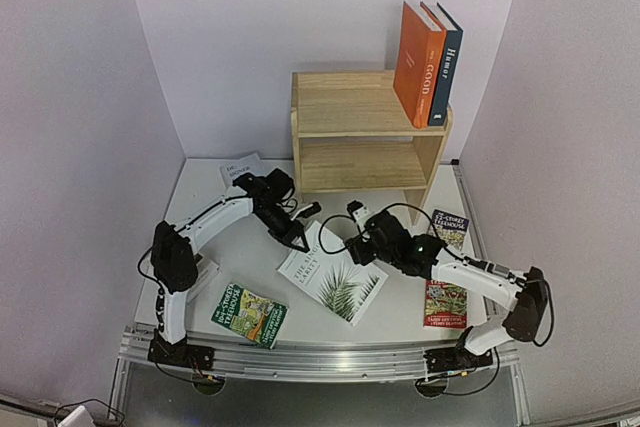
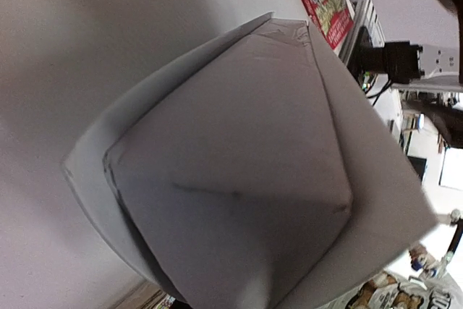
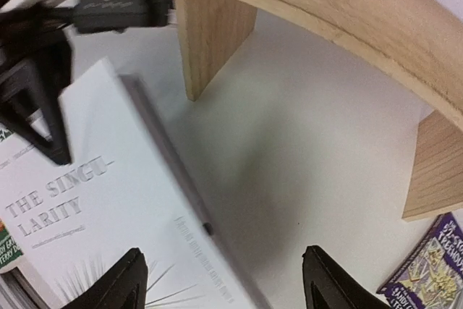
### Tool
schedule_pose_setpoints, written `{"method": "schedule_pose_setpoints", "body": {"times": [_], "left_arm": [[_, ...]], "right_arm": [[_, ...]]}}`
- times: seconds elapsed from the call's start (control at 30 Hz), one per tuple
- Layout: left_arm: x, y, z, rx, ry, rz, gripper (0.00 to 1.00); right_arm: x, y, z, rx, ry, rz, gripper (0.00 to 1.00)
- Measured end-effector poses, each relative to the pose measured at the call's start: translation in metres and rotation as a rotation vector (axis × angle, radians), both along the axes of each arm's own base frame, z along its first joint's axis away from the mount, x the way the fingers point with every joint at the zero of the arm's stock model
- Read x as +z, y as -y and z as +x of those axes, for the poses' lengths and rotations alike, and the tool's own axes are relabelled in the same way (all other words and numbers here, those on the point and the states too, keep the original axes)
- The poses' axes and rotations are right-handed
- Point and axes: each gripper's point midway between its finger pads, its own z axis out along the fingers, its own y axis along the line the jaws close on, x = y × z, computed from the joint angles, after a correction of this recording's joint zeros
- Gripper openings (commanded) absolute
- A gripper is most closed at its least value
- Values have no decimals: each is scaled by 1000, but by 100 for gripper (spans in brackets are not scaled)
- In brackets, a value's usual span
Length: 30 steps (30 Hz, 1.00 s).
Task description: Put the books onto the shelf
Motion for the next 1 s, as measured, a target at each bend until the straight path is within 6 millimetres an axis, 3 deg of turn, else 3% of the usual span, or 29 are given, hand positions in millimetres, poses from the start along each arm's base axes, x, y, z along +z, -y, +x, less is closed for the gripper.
{"method": "schedule_pose_setpoints", "body": {"times": [0.13,0.23,0.3,0.43,0.63,1.0], "left_arm": [[12,-2,15,109,-18,-15,5],[18,2,20,155,-51,-41,6],[20,5,20,167,-72,-49,6],[24,8,18,178,-105,-67,7],[26,10,17,184,-124,-79,8],[28,10,17,183,-138,-96,12]], "right_arm": [[13,-56,-63,134,165,-122,74],[3,-93,-105,214,259,-225,76],[-12,-109,-117,220,312,-305,78],[-42,-129,-111,131,445,-484,83],[-77,-129,-85,-15,619,-752,83],[-72,-114,-64,-95,687,-874,80]]}}
